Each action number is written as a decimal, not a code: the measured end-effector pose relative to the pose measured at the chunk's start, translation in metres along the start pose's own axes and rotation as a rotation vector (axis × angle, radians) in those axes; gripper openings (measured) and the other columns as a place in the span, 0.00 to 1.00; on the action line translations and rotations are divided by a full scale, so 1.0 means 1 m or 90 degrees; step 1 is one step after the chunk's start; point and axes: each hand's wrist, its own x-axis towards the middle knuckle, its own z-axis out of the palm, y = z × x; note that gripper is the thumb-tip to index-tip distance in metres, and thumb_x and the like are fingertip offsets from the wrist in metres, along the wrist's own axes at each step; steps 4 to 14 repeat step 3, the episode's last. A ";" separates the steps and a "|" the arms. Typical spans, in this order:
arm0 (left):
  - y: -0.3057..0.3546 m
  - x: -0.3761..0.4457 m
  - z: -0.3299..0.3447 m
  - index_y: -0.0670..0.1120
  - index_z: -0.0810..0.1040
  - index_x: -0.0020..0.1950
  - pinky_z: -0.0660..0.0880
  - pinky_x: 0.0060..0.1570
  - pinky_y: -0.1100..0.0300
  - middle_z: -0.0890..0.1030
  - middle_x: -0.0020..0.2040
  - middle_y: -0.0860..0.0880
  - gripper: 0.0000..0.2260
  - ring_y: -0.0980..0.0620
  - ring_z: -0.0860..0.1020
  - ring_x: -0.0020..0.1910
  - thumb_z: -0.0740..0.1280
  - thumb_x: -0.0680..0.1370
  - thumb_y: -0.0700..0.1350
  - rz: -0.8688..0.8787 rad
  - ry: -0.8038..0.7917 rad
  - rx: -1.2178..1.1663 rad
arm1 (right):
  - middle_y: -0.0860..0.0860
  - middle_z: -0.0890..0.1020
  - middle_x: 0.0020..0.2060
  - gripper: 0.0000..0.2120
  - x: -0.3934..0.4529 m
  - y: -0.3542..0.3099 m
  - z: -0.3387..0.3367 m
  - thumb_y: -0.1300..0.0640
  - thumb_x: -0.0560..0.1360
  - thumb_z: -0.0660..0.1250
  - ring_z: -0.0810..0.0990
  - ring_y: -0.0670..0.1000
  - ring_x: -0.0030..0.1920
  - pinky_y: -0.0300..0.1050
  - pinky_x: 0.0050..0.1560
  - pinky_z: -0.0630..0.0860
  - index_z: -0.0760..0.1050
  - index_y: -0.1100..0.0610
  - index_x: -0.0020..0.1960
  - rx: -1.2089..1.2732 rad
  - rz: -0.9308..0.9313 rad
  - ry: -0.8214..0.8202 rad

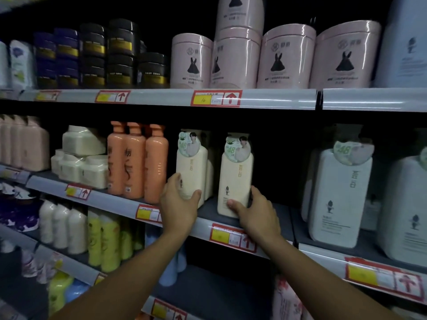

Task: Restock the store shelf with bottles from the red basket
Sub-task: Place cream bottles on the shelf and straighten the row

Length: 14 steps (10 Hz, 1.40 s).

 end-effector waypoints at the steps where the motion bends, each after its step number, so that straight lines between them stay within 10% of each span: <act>1: 0.003 0.002 -0.001 0.44 0.71 0.71 0.68 0.62 0.61 0.76 0.68 0.45 0.29 0.47 0.74 0.67 0.77 0.73 0.42 -0.006 -0.009 -0.008 | 0.51 0.80 0.65 0.28 0.004 -0.001 -0.001 0.43 0.76 0.70 0.78 0.57 0.65 0.59 0.63 0.76 0.68 0.49 0.72 0.008 -0.002 -0.006; 14: 0.014 -0.008 -0.007 0.44 0.69 0.74 0.66 0.64 0.62 0.73 0.70 0.45 0.31 0.47 0.72 0.69 0.76 0.74 0.45 0.006 -0.018 0.002 | 0.54 0.76 0.68 0.37 -0.004 0.000 -0.006 0.40 0.73 0.73 0.76 0.56 0.66 0.54 0.64 0.76 0.63 0.52 0.74 0.045 -0.048 0.002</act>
